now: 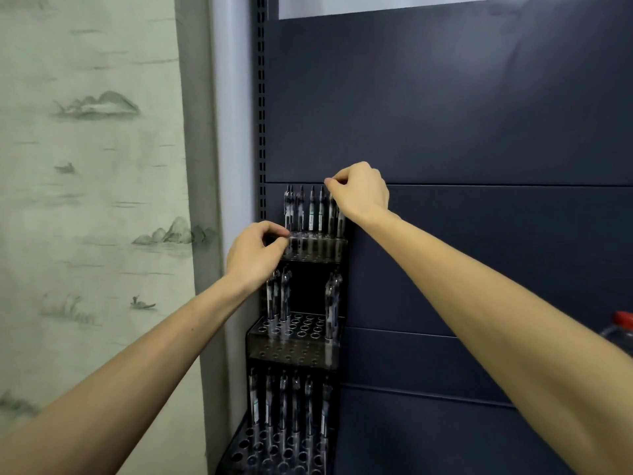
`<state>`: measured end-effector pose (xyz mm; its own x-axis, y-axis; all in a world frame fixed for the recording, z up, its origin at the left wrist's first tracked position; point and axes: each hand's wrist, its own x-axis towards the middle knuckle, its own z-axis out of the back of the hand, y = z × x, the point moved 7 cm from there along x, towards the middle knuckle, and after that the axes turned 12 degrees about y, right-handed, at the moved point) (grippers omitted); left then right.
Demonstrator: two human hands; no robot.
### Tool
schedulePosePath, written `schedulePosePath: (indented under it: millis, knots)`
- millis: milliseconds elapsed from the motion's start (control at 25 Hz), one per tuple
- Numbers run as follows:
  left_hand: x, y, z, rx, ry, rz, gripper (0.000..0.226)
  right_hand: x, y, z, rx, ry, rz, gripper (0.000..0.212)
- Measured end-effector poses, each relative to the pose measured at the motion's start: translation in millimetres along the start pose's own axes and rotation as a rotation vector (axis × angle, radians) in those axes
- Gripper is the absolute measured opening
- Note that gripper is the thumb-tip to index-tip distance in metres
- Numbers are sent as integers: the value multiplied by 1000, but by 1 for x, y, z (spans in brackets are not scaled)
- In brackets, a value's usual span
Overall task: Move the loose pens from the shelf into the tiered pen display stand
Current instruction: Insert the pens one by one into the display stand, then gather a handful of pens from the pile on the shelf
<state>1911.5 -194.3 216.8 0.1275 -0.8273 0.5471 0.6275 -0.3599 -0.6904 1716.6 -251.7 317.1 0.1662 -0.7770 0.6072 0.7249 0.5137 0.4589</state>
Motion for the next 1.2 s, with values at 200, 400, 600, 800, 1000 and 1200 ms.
schedulePosePath:
  millis: [200, 400, 600, 800, 1000, 1200]
  knots:
    - [-12, -11, 3, 57, -123, -81, 18, -16, -1, -2, 154, 39, 76, 44]
    - [-35, -41, -4, 19, -284, -140, 14, -66, -28, -25, 467, -38, -19, 49]
    - [-56, -49, -24, -182, -289, -156, 9, -111, -46, -52, 598, -10, -32, 51]
    - [-88, -51, -47, -219, -241, -128, 15, -152, -59, -56, 647, 41, -70, 50]
    - [-130, -65, -73, -290, -143, -135, 13, -216, -80, -39, 708, 20, -121, 38]
    - [-191, -80, -123, -361, 10, -113, 11, -298, -110, -17, 714, -40, -261, 26]
